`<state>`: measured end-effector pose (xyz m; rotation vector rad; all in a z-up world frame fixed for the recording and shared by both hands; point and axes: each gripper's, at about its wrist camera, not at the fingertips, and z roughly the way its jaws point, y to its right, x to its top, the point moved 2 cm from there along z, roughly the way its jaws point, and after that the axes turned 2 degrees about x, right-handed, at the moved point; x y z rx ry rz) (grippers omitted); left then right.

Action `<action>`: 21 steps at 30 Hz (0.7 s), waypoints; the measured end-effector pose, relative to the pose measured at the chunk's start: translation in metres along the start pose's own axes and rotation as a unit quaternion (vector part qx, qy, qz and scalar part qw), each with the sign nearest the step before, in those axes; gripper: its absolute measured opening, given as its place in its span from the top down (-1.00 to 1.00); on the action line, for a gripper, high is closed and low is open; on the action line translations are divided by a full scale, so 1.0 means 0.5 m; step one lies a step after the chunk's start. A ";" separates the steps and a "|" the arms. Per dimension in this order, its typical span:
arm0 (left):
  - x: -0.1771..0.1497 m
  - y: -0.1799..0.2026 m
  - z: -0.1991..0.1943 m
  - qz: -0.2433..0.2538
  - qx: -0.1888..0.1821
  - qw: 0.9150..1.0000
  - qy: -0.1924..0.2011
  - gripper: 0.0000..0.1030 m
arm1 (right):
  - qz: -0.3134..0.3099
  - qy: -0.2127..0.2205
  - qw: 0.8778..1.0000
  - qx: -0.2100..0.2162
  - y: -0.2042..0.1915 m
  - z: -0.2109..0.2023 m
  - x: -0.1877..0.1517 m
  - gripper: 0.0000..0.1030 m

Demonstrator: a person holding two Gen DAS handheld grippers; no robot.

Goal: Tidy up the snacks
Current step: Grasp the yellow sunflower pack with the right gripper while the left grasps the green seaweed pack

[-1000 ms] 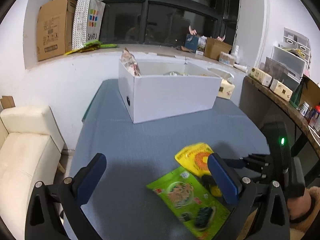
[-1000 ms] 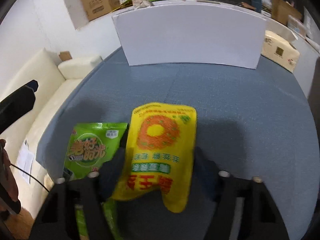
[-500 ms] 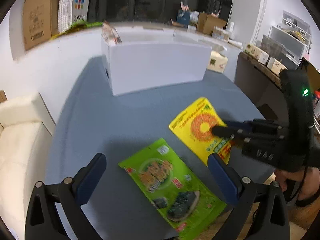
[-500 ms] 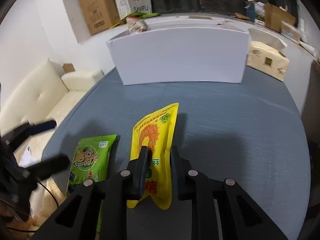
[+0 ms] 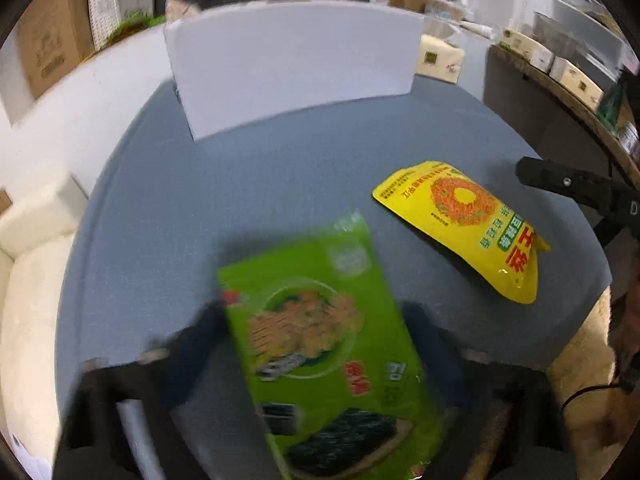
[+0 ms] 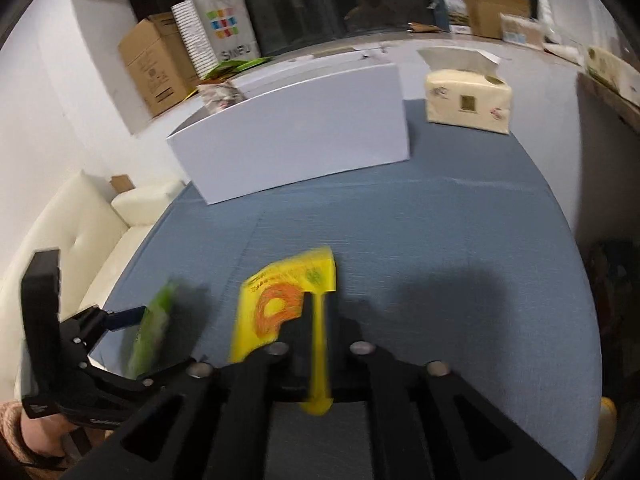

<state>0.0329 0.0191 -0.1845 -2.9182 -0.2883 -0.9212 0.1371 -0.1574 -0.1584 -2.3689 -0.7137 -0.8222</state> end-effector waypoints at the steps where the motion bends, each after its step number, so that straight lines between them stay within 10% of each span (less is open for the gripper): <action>1: 0.005 -0.004 -0.001 -0.005 -0.006 1.000 -0.001 -0.37 | 0.005 0.010 1.000 -0.002 0.004 -0.009 0.000 -0.49; 21: 0.049 -0.083 -0.077 -0.025 -0.035 0.997 0.067 -0.26 | -0.141 -0.060 0.986 -0.067 -0.117 0.091 -0.056 -0.72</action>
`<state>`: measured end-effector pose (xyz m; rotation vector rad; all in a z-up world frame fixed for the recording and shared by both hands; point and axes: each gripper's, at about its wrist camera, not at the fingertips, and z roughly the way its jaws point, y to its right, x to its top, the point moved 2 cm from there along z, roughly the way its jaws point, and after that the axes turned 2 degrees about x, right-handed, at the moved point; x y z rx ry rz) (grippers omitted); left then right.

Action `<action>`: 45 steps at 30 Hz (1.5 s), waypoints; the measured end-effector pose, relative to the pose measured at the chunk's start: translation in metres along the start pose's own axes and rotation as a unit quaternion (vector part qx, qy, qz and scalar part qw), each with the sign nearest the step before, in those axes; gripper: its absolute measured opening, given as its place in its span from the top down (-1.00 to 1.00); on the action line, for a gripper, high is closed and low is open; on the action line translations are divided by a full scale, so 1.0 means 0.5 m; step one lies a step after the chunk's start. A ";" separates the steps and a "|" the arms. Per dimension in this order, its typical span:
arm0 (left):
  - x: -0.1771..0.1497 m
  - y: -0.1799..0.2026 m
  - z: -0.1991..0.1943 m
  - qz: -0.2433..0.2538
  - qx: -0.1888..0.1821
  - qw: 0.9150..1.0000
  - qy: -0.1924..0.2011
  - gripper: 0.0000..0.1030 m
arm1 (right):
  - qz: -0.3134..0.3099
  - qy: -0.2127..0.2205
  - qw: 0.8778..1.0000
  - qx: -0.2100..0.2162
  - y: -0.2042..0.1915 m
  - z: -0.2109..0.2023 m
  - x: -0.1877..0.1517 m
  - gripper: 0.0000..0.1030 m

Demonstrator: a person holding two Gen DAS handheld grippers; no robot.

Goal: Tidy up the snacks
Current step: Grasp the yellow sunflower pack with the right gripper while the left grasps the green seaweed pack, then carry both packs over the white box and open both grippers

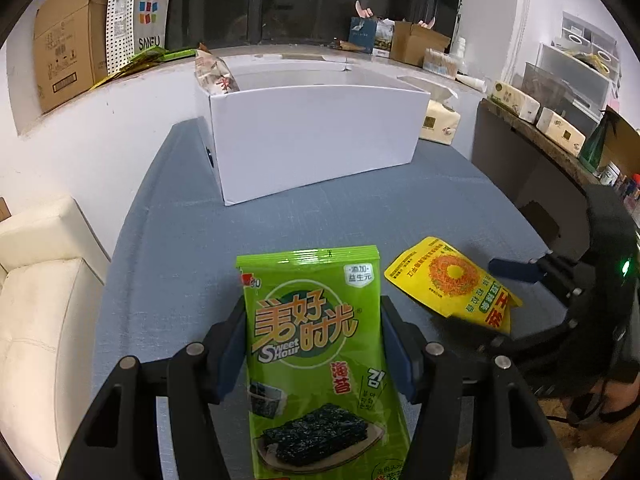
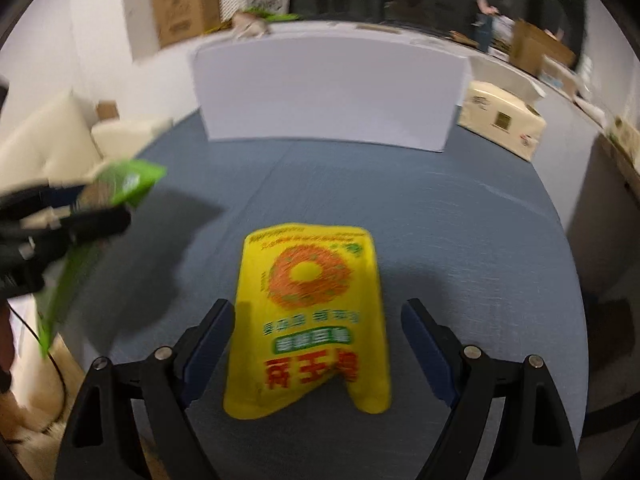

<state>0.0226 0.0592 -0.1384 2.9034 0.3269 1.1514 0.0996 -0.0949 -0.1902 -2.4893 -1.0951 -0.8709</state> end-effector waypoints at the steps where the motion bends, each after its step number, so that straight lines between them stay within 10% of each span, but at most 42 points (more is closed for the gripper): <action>1: -0.002 0.000 -0.001 0.001 -0.001 1.000 0.000 -0.26 | -0.008 -0.006 1.000 -0.002 -0.006 0.006 -0.004 -0.70; 6: -0.004 0.005 0.010 0.000 -0.007 1.000 -0.001 -0.27 | -0.011 0.004 1.000 0.013 0.000 -0.002 -0.005 0.18; 20: 0.148 -0.003 -0.063 0.010 -0.028 0.995 0.092 -0.27 | 0.116 0.104 0.979 0.135 0.121 -0.122 0.127 0.19; 33: 0.530 -0.053 0.057 0.003 -0.011 0.988 0.155 -0.28 | 0.120 0.151 0.979 0.065 0.230 -0.056 0.491 0.17; 36: 0.571 -0.075 0.113 -0.002 0.011 0.989 0.148 -0.42 | 0.114 0.138 0.983 0.041 0.241 -0.009 0.544 0.08; 40: 0.595 -0.110 0.161 -0.021 0.034 0.991 0.126 -0.99 | 0.121 0.130 0.984 0.018 0.263 0.032 0.576 -0.88; 45: 0.567 -0.124 0.145 -0.008 0.045 0.990 0.132 -1.00 | 0.124 0.130 0.984 0.008 0.276 0.032 0.565 -1.00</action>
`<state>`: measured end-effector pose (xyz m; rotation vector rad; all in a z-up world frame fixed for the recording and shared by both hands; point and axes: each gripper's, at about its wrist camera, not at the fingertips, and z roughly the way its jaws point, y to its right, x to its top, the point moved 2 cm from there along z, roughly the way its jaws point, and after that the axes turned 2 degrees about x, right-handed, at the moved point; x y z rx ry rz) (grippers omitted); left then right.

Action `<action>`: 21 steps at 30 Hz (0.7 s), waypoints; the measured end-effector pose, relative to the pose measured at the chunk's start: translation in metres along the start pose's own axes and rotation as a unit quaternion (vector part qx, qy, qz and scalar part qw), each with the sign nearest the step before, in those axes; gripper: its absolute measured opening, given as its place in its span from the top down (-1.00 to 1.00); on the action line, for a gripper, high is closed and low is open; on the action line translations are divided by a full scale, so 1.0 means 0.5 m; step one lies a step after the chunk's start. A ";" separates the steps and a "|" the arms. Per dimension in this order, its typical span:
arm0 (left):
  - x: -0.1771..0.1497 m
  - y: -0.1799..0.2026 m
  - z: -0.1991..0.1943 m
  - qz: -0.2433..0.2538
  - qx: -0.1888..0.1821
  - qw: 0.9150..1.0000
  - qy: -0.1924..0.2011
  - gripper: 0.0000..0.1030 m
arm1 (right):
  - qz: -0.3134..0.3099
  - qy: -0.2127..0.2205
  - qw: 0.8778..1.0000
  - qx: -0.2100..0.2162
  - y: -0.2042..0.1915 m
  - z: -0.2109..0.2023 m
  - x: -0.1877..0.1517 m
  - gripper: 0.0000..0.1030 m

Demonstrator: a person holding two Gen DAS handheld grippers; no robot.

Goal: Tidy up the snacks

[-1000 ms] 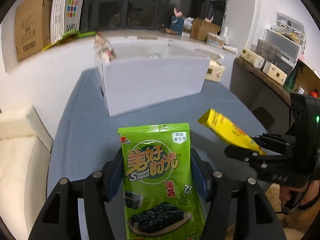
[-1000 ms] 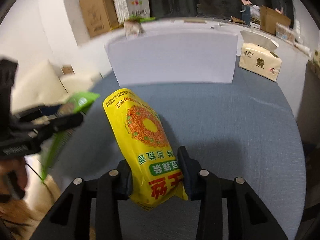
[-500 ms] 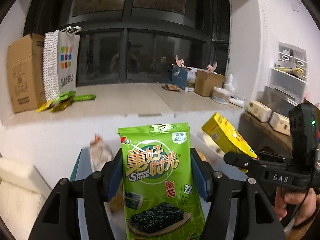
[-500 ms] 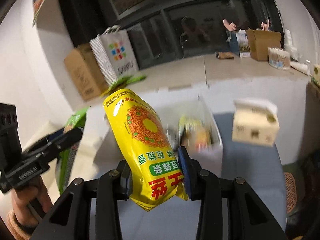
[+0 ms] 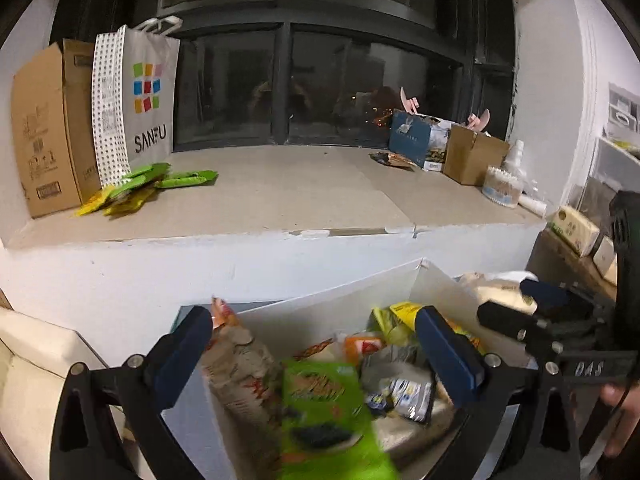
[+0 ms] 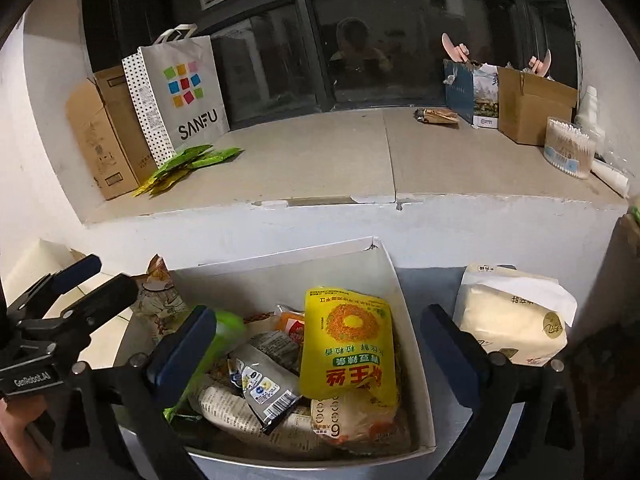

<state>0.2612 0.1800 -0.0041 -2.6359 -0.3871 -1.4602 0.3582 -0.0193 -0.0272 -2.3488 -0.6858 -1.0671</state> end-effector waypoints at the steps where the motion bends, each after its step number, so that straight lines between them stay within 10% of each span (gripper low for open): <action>1: -0.004 0.002 -0.012 0.010 0.008 1.000 0.011 -0.99 | -0.008 0.005 1.000 -0.006 -0.004 -0.008 -0.004 -1.00; 13: -0.067 0.087 -0.231 0.066 0.044 0.993 0.086 -1.00 | -0.085 0.055 0.995 -0.007 -0.090 -0.156 -0.068 -1.00; 21: -0.175 0.104 -0.394 0.024 -0.053 0.996 0.063 -0.99 | -0.058 0.064 0.996 0.028 -0.089 -0.304 -0.160 -1.00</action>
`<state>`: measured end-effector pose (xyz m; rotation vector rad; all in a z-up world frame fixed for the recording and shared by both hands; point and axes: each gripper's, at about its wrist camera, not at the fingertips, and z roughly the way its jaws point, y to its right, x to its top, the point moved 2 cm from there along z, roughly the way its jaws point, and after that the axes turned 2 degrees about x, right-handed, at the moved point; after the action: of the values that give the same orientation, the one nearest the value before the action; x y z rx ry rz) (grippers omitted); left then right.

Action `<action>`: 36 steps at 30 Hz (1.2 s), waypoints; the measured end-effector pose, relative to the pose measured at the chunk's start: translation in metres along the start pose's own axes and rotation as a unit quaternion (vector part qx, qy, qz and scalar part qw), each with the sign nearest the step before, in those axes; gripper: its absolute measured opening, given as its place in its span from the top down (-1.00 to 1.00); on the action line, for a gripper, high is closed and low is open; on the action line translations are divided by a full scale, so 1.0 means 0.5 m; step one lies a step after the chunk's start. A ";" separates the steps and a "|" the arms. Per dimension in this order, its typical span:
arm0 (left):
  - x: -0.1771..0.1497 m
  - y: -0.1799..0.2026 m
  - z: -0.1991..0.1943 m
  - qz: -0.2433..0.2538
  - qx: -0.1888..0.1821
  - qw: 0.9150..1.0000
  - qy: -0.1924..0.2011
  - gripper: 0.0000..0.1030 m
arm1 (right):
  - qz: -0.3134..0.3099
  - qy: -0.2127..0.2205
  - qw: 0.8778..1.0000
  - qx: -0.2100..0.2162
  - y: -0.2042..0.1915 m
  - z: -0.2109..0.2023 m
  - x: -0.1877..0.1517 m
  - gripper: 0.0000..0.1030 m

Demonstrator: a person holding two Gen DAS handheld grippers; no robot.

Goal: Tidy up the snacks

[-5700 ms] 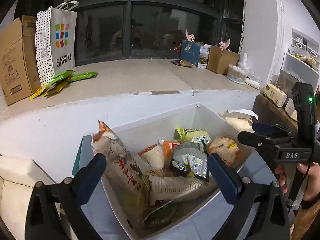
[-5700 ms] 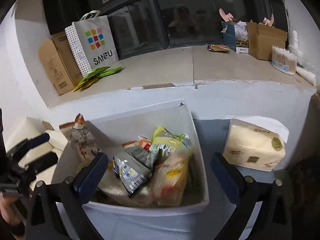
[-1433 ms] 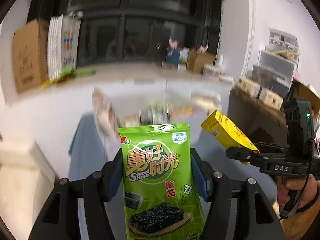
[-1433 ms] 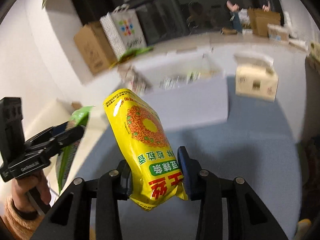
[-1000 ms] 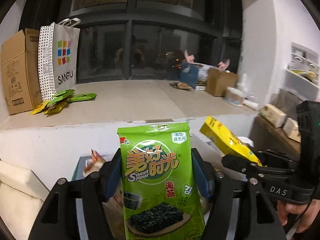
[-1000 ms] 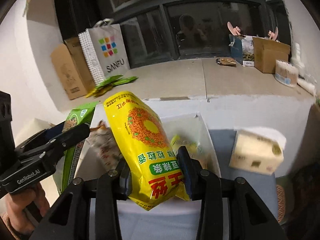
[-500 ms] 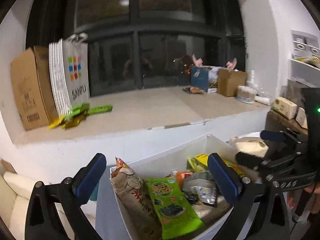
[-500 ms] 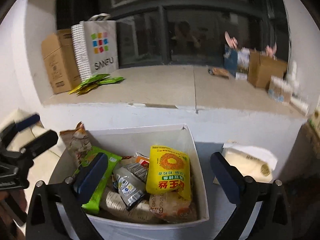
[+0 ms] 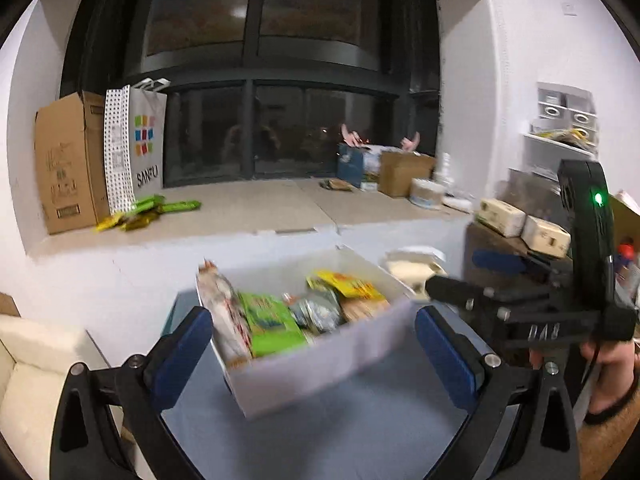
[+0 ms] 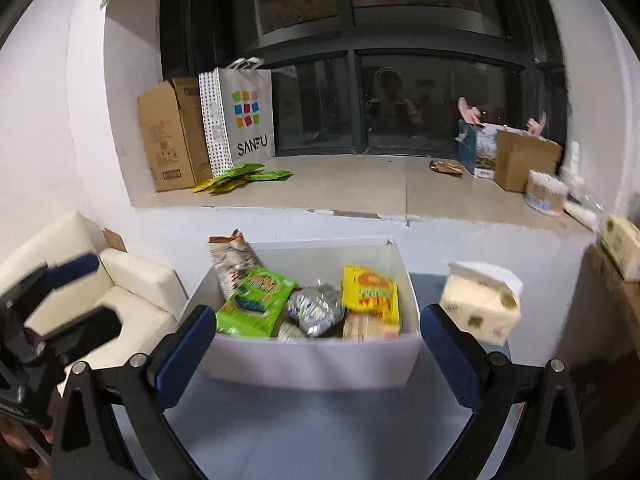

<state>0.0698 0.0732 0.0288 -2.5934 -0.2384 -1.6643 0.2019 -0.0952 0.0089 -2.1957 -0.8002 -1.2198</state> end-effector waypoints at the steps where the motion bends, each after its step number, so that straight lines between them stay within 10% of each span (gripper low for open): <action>1: -0.014 0.007 -0.020 -0.002 -0.003 1.000 -0.005 -0.99 | 0.000 0.000 1.000 -0.002 -0.003 -0.019 -0.013 -1.00; 12: -0.103 0.048 -0.140 -0.025 -0.014 1.000 -0.012 -0.99 | 0.051 -0.013 0.998 -0.029 -0.009 -0.171 -0.171 -1.00; 36: -0.107 0.092 -0.109 -0.002 -0.041 0.999 -0.035 -0.99 | 0.033 0.001 0.998 -0.048 -0.007 -0.193 -0.180 -1.00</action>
<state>0.0061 0.0153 0.0048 -2.7154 -0.1819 -1.6184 0.1056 -0.1797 -0.0230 -2.2782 -0.6747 -1.2505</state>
